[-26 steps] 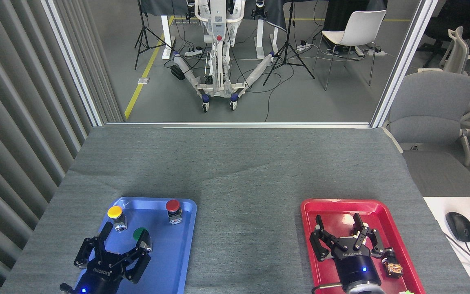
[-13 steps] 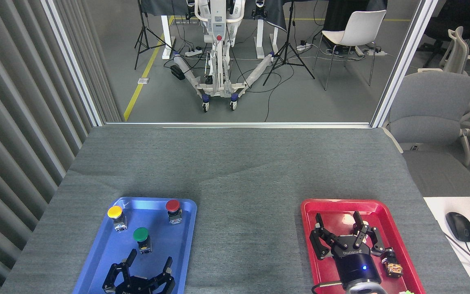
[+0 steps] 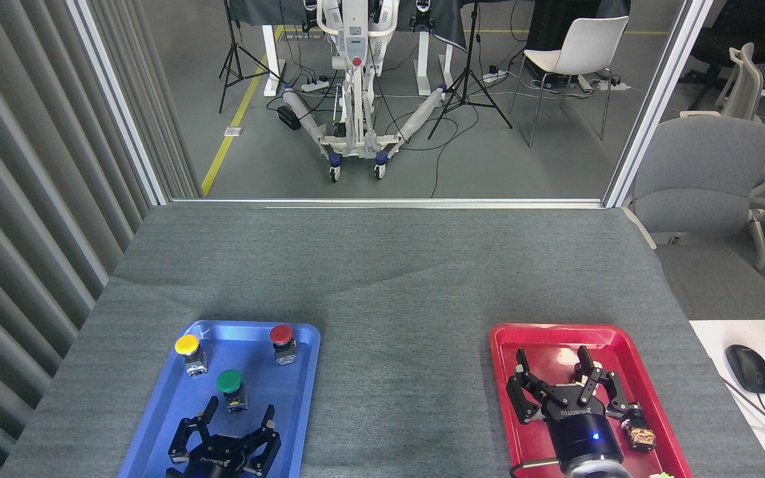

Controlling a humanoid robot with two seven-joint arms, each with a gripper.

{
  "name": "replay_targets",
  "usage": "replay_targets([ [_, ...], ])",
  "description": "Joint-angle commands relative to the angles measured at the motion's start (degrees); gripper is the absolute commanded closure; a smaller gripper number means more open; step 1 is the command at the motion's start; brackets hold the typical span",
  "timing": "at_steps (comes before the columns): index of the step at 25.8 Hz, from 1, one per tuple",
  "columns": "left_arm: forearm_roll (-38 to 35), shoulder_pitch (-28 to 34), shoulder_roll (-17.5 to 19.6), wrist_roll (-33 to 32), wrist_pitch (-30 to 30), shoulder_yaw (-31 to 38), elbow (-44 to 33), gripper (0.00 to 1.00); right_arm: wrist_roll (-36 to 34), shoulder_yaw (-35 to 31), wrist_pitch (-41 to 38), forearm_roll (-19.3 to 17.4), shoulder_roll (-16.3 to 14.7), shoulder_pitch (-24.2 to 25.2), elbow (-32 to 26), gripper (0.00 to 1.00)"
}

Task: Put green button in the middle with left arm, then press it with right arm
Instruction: 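Lower the left gripper onto the green button and close it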

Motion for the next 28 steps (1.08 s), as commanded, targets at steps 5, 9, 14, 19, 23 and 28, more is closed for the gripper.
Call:
replay_targets([
  [5,-0.33,-1.30,0.07,0.13,0.13,0.00,2.00,0.13,-0.01,0.07,0.03,0.05,0.15,0.08,0.00,0.01],
  [9,0.02,-1.39,-0.28,0.13,0.48,0.09,2.44,0.17,-0.01,0.07,0.03,0.05,0.06,0.16,0.00,0.01],
  [14,0.11,-2.10,-0.63,0.04,1.80,0.17,2.88,0.17,-0.01,0.07,0.03,0.05,0.06,0.25,0.00,0.01],
  [19,0.29,-3.15,-0.63,0.04,2.68,0.26,4.64,0.16,-0.10,0.07,0.03,0.05,0.15,0.34,0.00,0.01],
  [23,2.49,-4.38,-0.63,0.04,3.12,0.26,6.57,0.16,-0.10,0.07,0.03,0.05,0.15,0.34,0.00,0.01],
  [28,5.39,-5.70,-0.28,0.04,4.08,0.26,7.80,0.25,-0.10,-0.02,0.03,-0.04,0.06,0.34,0.00,0.01],
])
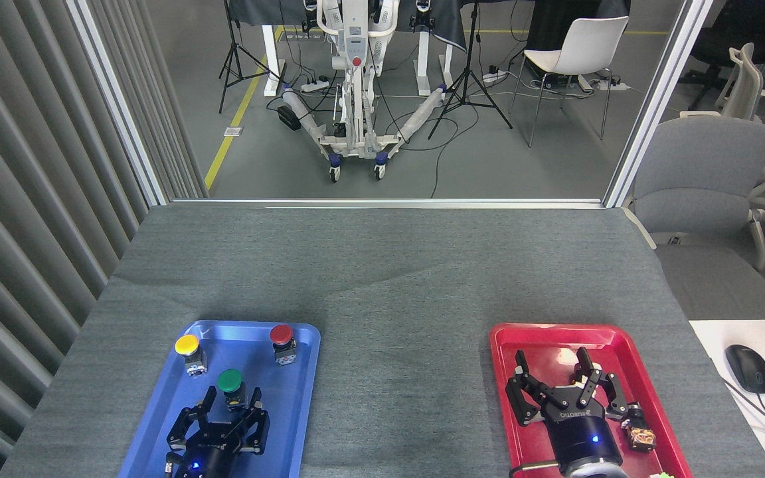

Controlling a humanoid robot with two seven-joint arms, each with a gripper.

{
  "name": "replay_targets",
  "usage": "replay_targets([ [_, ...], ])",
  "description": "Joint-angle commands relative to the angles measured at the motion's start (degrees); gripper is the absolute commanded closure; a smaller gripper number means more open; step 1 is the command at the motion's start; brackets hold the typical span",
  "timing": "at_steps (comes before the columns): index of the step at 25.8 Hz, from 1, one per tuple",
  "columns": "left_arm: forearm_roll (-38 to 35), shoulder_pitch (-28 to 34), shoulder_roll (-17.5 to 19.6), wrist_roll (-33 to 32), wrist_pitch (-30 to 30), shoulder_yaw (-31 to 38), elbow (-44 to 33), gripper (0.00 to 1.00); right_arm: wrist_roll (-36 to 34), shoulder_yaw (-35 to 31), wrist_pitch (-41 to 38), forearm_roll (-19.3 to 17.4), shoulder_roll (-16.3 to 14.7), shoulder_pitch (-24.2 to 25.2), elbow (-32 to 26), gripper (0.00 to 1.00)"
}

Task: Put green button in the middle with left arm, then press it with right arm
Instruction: 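Lower the left gripper onto the green button and close it, then lift the green button and carry it toward the table middle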

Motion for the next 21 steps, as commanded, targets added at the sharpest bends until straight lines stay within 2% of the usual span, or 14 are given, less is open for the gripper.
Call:
replay_targets([
  [1,1.67,-0.77,0.53,-0.17,0.29,0.00,0.66,0.28,0.03,-0.09,-0.01,-0.02,-0.07,-0.01,0.00,0.01],
  [3,1.58,-0.77,0.70,-0.17,0.20,0.00,0.58,0.38,0.03,-0.09,-0.01,-0.02,-0.07,-0.01,0.00,0.01],
  [4,1.58,-0.59,0.79,0.09,0.02,-0.08,0.58,0.45,0.03,-0.09,-0.01,-0.02,0.02,0.08,0.00,0.01],
  [6,1.32,-0.24,1.58,0.10,-0.59,-0.17,0.66,0.67,0.03,-0.09,-0.01,-0.02,0.10,0.08,0.00,0.01],
  [8,1.32,-0.07,2.99,0.10,-0.94,-0.17,0.49,0.78,0.03,-0.09,-0.01,-0.02,0.02,-0.01,0.00,0.01],
  [10,1.23,0.02,3.43,0.10,-3.67,-0.26,-0.48,0.83,0.03,-0.09,-0.10,-0.02,0.10,0.08,0.00,0.01],
  [12,0.79,0.37,4.13,0.36,-9.56,-0.35,-4.17,0.86,0.03,-0.17,-0.01,-0.02,0.02,-0.01,0.00,0.01],
  [14,0.79,1.43,7.38,0.80,-14.83,-0.26,-8.74,0.95,0.03,-0.09,-0.01,0.07,0.10,-0.01,0.00,0.01],
  [16,0.71,1.16,10.64,0.80,-18.34,-0.52,-11.29,0.97,0.03,-0.09,-0.10,0.07,0.10,0.08,-0.09,0.01],
  [19,0.53,-0.15,10.37,1.06,-23.35,-2.89,-11.64,1.00,0.03,-0.09,-0.01,0.07,0.10,0.08,-0.09,0.01],
  [21,0.44,-3.05,9.58,1.06,-25.55,-8.78,-11.38,1.00,0.03,-0.17,-0.10,0.07,0.10,0.08,-0.18,0.01],
])
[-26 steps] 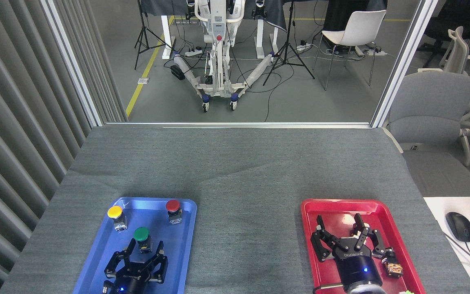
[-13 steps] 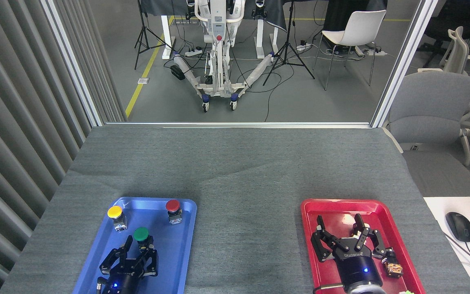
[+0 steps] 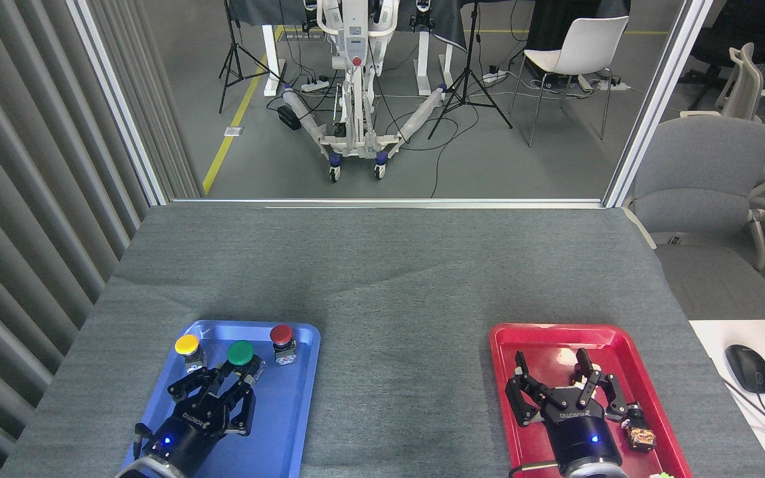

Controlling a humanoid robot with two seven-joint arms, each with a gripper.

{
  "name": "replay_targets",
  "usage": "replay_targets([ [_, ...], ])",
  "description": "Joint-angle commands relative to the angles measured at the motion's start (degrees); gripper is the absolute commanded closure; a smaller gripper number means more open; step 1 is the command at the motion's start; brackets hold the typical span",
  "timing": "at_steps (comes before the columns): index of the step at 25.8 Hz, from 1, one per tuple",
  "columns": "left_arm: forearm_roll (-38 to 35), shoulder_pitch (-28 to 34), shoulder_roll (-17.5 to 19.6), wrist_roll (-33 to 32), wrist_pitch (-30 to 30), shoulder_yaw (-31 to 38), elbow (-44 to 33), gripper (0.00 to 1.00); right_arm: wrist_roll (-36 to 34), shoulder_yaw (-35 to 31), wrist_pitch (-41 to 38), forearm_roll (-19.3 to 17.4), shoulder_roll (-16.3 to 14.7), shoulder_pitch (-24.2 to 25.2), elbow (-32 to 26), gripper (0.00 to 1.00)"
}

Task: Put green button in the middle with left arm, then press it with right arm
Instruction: 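Lift the green button and carry it toward the table middle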

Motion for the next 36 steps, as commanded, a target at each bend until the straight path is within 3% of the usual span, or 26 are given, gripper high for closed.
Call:
replay_targets([
  [1,-0.34,-4.42,-0.65,-0.04,-4.34,-8.64,-0.12,1.00,-0.03,-0.08,0.09,-0.06,0.01,0.09,-0.06,0.01],
  [4,-0.87,-10.49,-3.29,-0.22,-3.63,-15.76,5.06,1.00,-0.03,-0.08,0.00,-0.06,0.01,0.18,-0.06,0.01],
  [7,-2.19,-15.94,-9.79,-0.13,-3.72,-16.82,14.90,1.00,-0.03,-0.25,0.00,-0.06,0.01,0.27,-0.14,0.01],
  [11,-8.16,-17.17,-15.07,0.92,-1.96,-16.91,19.30,0.99,-0.03,-0.34,0.00,-0.06,0.01,0.27,-0.06,0.01],
  [23,-8.60,-16.91,-18.14,3.03,3.05,-20.51,27.92,0.95,-0.12,-0.25,0.00,-0.06,0.10,1.24,-0.14,0.01],
  [32,-8.69,-16.91,-20.95,3.38,4.19,-20.86,28.44,0.93,-0.12,-0.16,0.09,-0.06,1.06,1.41,-0.85,0.01],
  [34,-8.69,-16.91,-21.04,3.47,4.28,-21.21,28.53,0.91,-0.03,-0.08,0.09,-0.06,1.50,1.33,-0.85,0.02],
  [36,-8.78,-16.91,-21.39,3.47,4.28,-22.35,28.53,0.83,-0.03,0.01,0.09,0.03,1.77,1.33,-0.85,0.02],
])
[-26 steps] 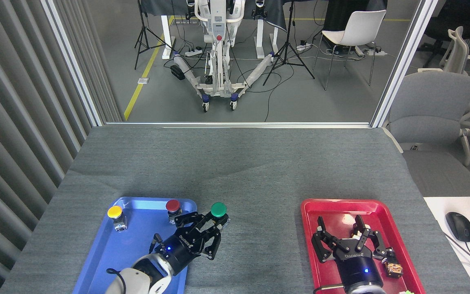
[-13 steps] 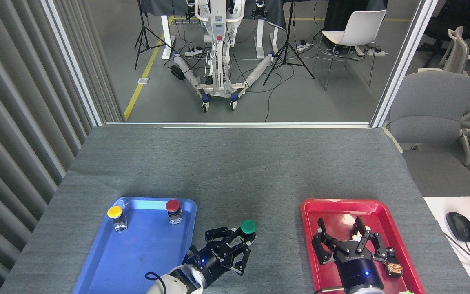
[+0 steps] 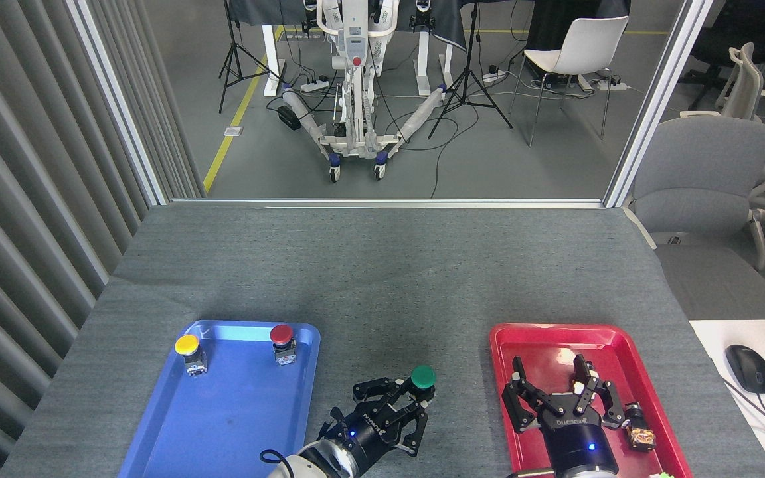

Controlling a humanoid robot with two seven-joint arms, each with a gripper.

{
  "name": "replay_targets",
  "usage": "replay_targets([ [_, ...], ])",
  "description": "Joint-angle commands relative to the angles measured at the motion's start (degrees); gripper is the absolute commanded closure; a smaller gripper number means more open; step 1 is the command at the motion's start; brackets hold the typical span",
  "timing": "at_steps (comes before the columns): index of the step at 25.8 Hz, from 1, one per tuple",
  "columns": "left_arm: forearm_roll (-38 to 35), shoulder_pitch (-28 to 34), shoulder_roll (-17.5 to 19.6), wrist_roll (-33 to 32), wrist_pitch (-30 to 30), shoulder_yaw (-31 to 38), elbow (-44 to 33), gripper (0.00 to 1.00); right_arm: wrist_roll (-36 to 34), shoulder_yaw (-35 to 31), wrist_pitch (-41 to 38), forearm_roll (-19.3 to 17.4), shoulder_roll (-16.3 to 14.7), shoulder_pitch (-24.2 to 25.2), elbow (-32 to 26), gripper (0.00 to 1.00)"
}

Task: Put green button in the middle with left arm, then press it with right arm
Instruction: 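Set the green button down between the trays and release it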

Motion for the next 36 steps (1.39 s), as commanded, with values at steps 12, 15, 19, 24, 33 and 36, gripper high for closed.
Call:
replay_targets([
  [12,-0.01,0.09,-0.51,0.07,2.95,-5.71,-0.81,0.00,0.30,0.56,0.08,0.44,1.14,-0.06,-0.21,0.07],
  [15,-0.01,0.18,-0.07,0.07,2.95,-5.71,-0.81,0.00,0.30,0.56,0.08,0.44,1.14,0.03,-0.12,0.08],
  [19,0.25,2.73,1.16,-0.11,2.95,-5.62,-6.79,0.00,0.21,0.65,-0.10,0.44,1.23,-0.06,-0.12,0.15],
  [24,1.13,8.79,8.54,-0.55,5.58,-2.81,-18.21,0.00,0.04,2.23,-0.19,0.53,2.19,-0.23,-0.21,0.46],
  [33,2.54,18.28,17.42,-0.11,6.02,9.23,-25.24,0.00,-0.40,4.78,-2.65,3.96,4.21,-0.50,1.11,0.87],
  [36,2.54,22.50,19.00,-0.28,6.11,16.26,-31.57,0.00,-0.40,5.92,-2.65,4.57,5.80,-0.67,2.43,0.96],
])
